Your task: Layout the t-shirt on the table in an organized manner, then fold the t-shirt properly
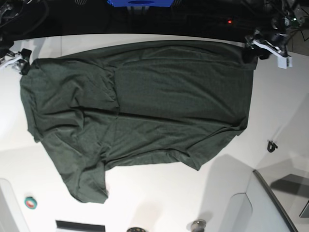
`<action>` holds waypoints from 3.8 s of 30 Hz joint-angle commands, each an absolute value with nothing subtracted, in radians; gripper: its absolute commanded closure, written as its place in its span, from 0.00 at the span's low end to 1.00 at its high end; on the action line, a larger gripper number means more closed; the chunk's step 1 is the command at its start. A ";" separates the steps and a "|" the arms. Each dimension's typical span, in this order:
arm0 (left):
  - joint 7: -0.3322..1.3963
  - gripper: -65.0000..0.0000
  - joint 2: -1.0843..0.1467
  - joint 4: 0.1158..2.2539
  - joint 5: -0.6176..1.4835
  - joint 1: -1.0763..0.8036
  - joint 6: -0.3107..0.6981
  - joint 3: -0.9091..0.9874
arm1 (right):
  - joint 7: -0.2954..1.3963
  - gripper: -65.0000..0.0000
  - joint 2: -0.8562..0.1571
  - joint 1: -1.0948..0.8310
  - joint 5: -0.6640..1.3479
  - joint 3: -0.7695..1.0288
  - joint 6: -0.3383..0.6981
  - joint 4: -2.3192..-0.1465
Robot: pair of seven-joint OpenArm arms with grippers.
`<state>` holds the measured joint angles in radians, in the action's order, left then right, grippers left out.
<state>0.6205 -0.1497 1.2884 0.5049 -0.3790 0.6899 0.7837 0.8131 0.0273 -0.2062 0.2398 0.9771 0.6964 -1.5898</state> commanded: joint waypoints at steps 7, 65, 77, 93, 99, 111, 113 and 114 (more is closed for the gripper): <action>0.608 0.31 -0.165 1.196 0.512 -0.344 0.698 0.786 | 0.797 0.14 0.012 -0.205 0.252 0.987 0.698 -1.604; 0.608 1.00 -0.206 1.171 0.509 -0.321 0.698 0.786 | 0.869 0.29 -0.010 -0.125 0.414 0.977 0.698 -1.277; 0.610 1.00 -0.206 1.171 0.509 -0.321 0.698 0.788 | 0.877 0.77 -0.010 -0.154 0.412 0.975 0.698 -1.276; 0.616 1.00 -0.217 1.250 0.509 -0.355 0.698 0.789 | 1.050 0.99 -0.004 -0.174 0.412 0.975 0.698 -1.455; 0.700 1.00 -0.216 1.337 0.510 -0.361 0.698 0.796 | 1.110 0.99 -0.004 -0.166 0.412 0.947 0.674 -1.471; 0.708 1.00 -0.209 1.402 0.516 -0.355 0.698 0.786 | 1.116 0.99 -0.001 -0.160 0.420 0.782 0.341 -1.564; 0.710 1.00 -0.209 1.397 0.513 -0.329 0.698 0.786 | 1.116 0.99 -0.001 -0.147 0.420 0.766 0.309 -1.561; 0.711 1.00 -0.211 1.392 0.513 -0.321 0.698 0.786 | 1.116 0.99 -0.001 -0.145 0.420 0.766 0.302 -1.561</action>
